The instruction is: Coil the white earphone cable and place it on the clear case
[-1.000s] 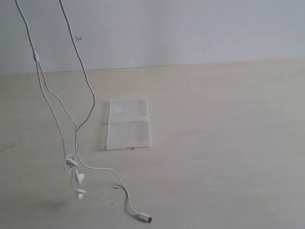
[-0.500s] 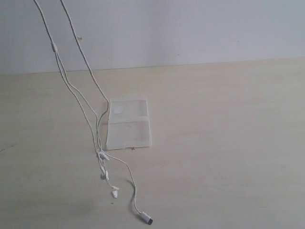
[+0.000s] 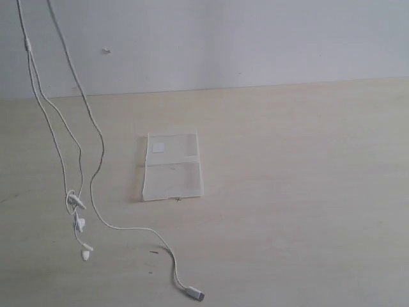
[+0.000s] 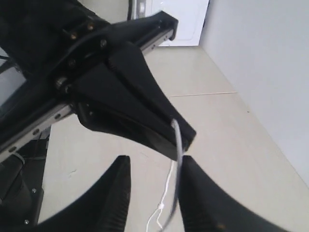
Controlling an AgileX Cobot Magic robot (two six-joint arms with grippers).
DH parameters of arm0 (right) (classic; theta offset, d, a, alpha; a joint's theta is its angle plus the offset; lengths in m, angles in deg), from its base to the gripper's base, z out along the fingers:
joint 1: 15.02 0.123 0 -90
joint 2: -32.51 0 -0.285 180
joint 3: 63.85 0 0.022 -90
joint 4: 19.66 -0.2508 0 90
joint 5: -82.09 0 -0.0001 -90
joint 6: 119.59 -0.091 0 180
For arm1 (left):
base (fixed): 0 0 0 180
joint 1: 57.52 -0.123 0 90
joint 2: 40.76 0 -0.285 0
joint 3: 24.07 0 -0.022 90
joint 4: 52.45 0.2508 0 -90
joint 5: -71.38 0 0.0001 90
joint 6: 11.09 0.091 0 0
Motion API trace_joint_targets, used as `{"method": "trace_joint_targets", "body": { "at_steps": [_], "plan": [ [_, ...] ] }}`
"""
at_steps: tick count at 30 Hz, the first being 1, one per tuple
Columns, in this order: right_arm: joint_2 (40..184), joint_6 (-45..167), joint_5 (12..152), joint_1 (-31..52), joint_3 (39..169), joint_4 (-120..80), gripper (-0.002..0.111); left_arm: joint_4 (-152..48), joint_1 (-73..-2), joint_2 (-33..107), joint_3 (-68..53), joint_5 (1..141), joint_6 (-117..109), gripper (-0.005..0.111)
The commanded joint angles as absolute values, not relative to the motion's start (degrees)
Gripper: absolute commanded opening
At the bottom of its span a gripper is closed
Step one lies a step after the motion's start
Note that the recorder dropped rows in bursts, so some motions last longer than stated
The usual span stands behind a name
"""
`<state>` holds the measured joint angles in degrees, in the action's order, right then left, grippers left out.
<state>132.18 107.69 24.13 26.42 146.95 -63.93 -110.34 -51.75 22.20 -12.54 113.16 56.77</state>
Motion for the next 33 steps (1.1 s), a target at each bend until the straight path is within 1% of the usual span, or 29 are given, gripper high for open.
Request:
{"method": "trace_joint_targets", "body": {
  "at_steps": [1,14,33],
  "plan": [
    [131.64,105.52,23.62,26.49,147.29,-62.29,0.042,-108.32,-51.89,21.50,-12.84,111.81,54.33,0.000],
    [131.48,102.17,22.25,26.31,147.29,-59.00,0.044,-106.99,-51.89,20.34,-12.98,110.71,53.24,0.000],
    [136.46,99.34,20.72,26.31,147.29,-58.35,0.044,-104.84,-51.89,19.40,-12.98,109.44,52.71,0.000]
  ]
}}
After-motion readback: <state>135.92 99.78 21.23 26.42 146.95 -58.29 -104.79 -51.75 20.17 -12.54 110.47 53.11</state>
